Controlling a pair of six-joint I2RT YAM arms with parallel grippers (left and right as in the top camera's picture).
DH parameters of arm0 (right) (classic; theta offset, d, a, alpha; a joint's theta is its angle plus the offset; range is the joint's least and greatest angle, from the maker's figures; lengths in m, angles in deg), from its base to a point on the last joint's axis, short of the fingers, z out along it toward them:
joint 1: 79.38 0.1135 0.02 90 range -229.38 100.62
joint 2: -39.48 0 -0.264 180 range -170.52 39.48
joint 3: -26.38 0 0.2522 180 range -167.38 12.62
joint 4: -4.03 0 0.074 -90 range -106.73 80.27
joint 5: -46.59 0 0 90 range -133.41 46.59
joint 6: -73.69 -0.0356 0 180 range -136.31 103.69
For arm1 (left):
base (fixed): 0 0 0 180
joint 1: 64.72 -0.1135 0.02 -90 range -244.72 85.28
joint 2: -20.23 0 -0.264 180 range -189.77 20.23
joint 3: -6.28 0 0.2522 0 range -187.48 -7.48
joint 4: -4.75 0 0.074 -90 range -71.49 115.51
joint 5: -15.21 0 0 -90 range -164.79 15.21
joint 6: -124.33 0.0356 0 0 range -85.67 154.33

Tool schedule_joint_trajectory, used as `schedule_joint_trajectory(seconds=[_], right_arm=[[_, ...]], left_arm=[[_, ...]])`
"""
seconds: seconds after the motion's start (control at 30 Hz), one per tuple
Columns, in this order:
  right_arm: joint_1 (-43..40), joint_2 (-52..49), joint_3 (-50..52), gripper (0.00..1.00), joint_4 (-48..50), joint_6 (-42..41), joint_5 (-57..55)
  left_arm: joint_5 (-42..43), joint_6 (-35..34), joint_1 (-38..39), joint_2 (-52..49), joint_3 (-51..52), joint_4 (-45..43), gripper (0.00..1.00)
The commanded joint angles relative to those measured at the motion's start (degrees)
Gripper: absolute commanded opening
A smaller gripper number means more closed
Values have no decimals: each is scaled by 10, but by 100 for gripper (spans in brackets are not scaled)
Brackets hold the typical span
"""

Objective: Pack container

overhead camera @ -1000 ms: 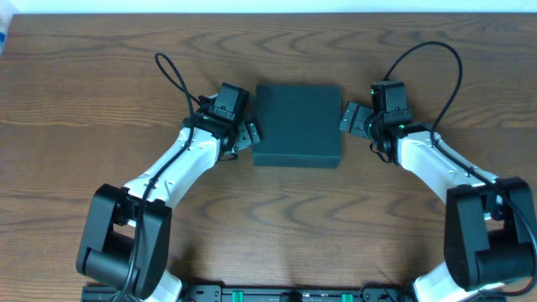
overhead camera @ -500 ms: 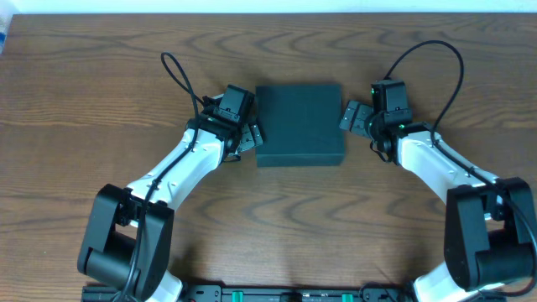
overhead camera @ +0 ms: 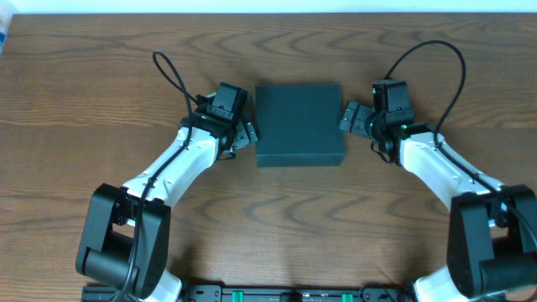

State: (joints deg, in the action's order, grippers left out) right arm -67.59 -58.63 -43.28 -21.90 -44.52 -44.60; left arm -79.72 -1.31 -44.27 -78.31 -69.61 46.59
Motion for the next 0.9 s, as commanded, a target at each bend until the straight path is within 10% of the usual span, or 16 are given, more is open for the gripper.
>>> schedule_joint_trajectory(seconds=[0.0, 0.87], right_arm=[[6, 31, 2, 99, -10, 6, 15], [120, 677, 0, 99, -421, 77, -158]], left_arm=[[-24, 26, -3, -7, -7, 0, 95], [-7, 172, -37, 402, -70, 278, 95]])
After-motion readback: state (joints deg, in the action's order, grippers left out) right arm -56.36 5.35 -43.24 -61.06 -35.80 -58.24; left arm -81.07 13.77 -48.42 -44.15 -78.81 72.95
